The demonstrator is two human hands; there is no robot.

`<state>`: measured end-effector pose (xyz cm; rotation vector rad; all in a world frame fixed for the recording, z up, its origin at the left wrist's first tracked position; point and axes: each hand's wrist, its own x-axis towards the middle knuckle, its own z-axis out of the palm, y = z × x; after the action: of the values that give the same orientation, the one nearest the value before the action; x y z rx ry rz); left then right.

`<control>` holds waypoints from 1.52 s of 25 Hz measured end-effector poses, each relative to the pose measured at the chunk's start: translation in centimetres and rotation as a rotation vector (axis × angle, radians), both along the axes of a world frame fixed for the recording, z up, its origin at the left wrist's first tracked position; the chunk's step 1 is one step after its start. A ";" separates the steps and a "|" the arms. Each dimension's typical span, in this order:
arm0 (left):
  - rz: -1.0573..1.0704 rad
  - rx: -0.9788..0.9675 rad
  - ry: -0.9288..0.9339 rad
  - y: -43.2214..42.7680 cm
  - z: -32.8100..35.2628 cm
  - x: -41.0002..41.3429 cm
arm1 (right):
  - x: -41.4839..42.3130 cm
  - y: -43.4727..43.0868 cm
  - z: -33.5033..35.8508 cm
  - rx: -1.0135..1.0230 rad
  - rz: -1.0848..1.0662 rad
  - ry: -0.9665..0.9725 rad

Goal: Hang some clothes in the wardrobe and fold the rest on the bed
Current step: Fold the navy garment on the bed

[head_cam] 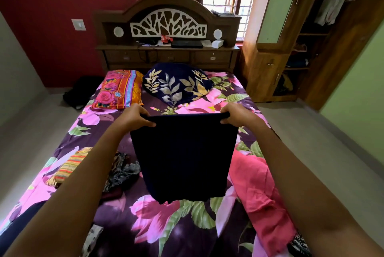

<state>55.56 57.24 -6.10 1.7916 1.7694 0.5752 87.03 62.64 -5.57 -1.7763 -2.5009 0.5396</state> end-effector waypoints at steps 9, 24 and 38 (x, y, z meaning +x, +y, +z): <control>0.153 0.372 0.147 -0.1 -2.8 -1.2 | 1.3 -0.4 -2.2 0.292 -0.079 0.115; 0.080 0.106 0.010 5.6 -7.5 -4.1 | 1.8 4.7 -5.1 -0.341 -0.403 0.620; 0.211 0.448 0.033 11.1 -11.8 -1.2 | 1.4 9.7 -12.6 0.205 -0.487 0.806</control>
<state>54.36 68.38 -17.92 1.9133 1.9819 1.1067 88.40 72.30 -18.15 -1.5664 -1.4786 0.7328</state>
